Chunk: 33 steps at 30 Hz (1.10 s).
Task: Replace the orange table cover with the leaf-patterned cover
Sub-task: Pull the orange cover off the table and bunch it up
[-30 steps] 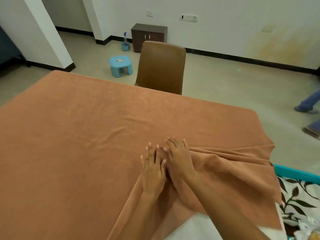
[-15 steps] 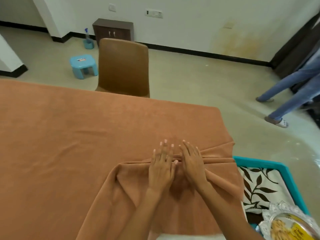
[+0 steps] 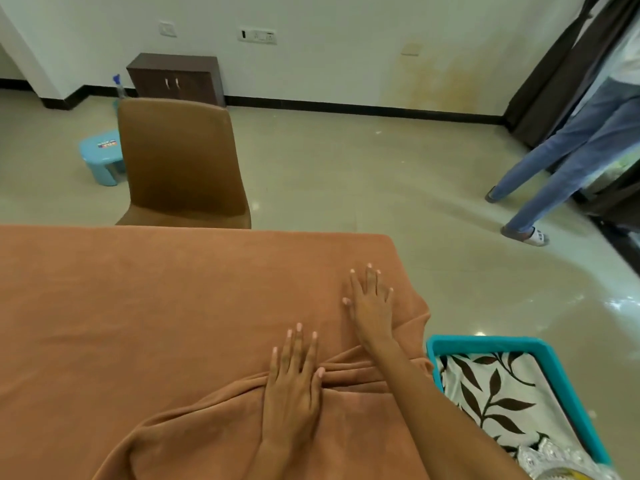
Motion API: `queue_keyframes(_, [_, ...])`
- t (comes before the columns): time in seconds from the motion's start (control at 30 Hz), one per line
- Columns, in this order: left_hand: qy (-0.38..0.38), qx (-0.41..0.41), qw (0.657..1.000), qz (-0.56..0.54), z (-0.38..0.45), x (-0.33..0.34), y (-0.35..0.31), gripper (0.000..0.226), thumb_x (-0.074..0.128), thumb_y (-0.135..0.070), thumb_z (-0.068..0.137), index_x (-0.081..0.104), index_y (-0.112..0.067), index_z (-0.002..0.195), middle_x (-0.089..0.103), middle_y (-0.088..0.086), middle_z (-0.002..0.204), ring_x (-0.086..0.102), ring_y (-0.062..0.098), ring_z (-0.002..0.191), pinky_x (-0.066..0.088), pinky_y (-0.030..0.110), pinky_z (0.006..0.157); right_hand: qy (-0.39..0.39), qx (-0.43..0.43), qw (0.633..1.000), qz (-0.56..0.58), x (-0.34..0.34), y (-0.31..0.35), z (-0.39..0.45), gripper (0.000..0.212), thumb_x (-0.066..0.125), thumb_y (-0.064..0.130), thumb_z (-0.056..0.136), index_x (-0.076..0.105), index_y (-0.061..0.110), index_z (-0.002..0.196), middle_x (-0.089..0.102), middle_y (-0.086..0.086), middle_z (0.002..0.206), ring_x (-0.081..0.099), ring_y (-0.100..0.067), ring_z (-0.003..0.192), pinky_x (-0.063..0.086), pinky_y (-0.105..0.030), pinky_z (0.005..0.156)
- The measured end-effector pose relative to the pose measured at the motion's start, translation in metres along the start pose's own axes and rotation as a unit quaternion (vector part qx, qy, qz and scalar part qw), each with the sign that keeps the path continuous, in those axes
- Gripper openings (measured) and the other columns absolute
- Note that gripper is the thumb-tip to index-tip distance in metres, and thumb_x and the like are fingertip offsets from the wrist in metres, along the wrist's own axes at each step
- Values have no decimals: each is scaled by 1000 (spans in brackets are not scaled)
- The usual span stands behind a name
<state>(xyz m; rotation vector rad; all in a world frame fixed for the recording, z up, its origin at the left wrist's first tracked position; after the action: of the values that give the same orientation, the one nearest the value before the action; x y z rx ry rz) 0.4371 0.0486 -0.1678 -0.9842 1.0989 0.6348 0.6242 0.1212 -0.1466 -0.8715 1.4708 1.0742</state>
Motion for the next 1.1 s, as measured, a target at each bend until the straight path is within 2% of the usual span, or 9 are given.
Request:
queue_keyframes(0.13, [9, 0, 1000, 4, 1, 3, 1, 53, 22, -33, 99, 31, -17, 148, 22, 8, 157, 19, 23, 145, 13, 39, 115, 32, 22, 999, 23, 11, -2, 8, 50, 27, 39, 101, 16, 28, 149, 6, -8, 158, 3, -28, 145, 7, -53, 113])
queue_keyframes(0.23, [19, 0, 1000, 3, 3, 3, 1, 55, 10, -36, 101, 29, -17, 149, 21, 8, 157, 18, 23, 145, 13, 39, 115, -3, 13, 999, 52, 11, -2, 9, 44, 35, 33, 101, 35, 22, 144, 28, -7, 153, 23, -27, 141, 21, -48, 111])
queue_keyframes(0.33, [18, -2, 1000, -3, 3, 2, 0, 55, 9, -37, 102, 29, -17, 149, 20, 8, 158, 17, 22, 145, 14, 40, 115, -101, -17, 990, 96, 1, 0, 8, 33, 61, 11, 88, 61, 12, 121, 67, -14, 113, 64, -32, 96, 53, -40, 78])
queue_keyframes(0.4, [10, -6, 1000, -8, 3, 0, -1, 54, 11, -35, 102, 27, -17, 150, 18, 7, 158, 16, 22, 146, 14, 39, 114, -134, -34, 986, 95, -8, 3, 5, 31, 70, 3, 78, 66, 11, 108, 69, -10, 78, 63, -24, 60, 53, -32, 51])
queue_keyframes(0.47, [2, -10, 1000, -14, 4, -3, -2, 53, 20, -32, 99, 27, -16, 150, 18, 7, 158, 16, 21, 145, 15, 40, 114, -157, -48, 981, 103, -14, 7, 0, 29, 74, -1, 73, 67, 10, 99, 63, -6, 63, 56, -19, 47, 45, -27, 42])
queue_keyframes(0.63, [6, -10, 1000, -15, 2, -5, -2, 55, 11, -35, 101, 27, -15, 150, 17, 7, 158, 14, 20, 146, 15, 40, 114, -170, -62, 977, 114, -4, 15, -21, 43, 78, 2, 70, 63, 11, 108, 65, -5, 71, 60, -20, 56, 47, -25, 48])
queue_keyframes(0.77, [6, -8, 1000, -7, 1, -4, -3, 54, 12, -35, 101, 28, -16, 149, 18, 7, 158, 15, 21, 146, 15, 41, 114, -177, 7, 982, 57, 4, 3, -21, 54, 74, 24, 78, 55, 6, 125, 62, -14, 119, 61, -28, 106, 47, -44, 94])
queue_keyframes(0.83, [-4, -2, 1000, 0, 0, -3, -3, 53, 18, -33, 100, 28, -16, 149, 18, 8, 158, 15, 22, 146, 16, 42, 114, -166, 24, 985, 29, 10, 0, -17, 53, 71, 27, 81, 55, 3, 125, 59, -16, 125, 57, -31, 114, 43, -47, 98])
queue_keyframes(1.1, [0, -3, 1000, 1, 2, 2, 0, 53, 17, -35, 100, 23, -19, 151, 15, 5, 159, 11, 17, 146, 12, 38, 116, -193, -24, 980, 35, -7, 11, -17, 23, 86, 7, 59, 72, 6, 76, 71, -9, 73, 66, -24, 62, 55, -35, 65])
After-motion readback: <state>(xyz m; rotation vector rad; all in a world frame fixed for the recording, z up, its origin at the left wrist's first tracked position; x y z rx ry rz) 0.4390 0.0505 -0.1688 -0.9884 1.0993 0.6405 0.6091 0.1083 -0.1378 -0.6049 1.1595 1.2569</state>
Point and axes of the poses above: each hand's wrist, its own z-axis towards the middle knuckle, its own x-axis out of the palm, y = z × x, the point moved 4 cm from there along z, towards the middle knuckle
